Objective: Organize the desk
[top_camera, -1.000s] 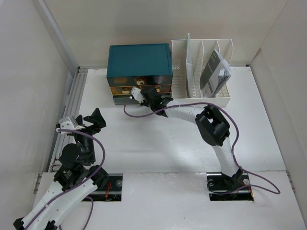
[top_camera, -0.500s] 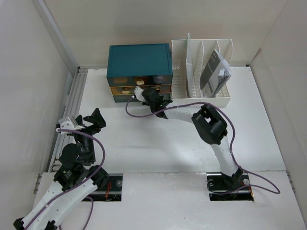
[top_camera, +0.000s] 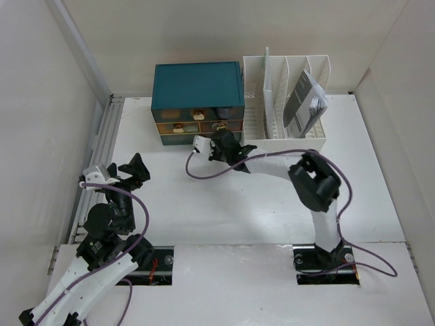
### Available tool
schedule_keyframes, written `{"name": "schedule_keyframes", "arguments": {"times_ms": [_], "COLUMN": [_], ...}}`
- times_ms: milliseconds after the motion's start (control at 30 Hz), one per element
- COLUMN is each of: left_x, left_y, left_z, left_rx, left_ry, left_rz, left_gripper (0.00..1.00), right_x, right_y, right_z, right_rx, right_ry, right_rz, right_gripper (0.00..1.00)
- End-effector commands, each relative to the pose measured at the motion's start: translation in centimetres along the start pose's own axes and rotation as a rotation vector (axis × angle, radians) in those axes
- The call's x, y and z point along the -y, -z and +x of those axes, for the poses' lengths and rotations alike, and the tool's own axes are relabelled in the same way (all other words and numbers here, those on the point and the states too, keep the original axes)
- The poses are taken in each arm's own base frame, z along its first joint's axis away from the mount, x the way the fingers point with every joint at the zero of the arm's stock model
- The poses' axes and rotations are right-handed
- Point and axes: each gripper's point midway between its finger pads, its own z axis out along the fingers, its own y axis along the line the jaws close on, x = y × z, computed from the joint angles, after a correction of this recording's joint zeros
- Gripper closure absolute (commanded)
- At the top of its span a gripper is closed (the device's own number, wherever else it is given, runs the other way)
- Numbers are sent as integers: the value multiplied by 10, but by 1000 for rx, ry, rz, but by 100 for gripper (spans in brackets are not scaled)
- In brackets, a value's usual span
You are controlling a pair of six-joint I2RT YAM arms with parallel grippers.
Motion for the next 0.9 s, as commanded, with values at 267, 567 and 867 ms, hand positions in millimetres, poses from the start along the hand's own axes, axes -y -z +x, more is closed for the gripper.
{"name": "schedule_keyframes", "arguments": {"times_ms": [267, 567, 867], "left_x": [4, 8, 12], "left_y": [0, -1, -2], "left_z": [-8, -6, -2], "left_rx": [20, 7, -8], "left_ry": [30, 25, 19], "left_rz": [17, 24, 42], "left_gripper": [3, 0, 0], "right_x": [57, 221, 257], "right_y": [182, 254, 311], "right_z": [-139, -67, 60], "right_rx": [610, 529, 366], "right_ry": [-170, -716, -1091], "right_rz": [-462, 360, 848], "right_gripper": [29, 1, 1]}}
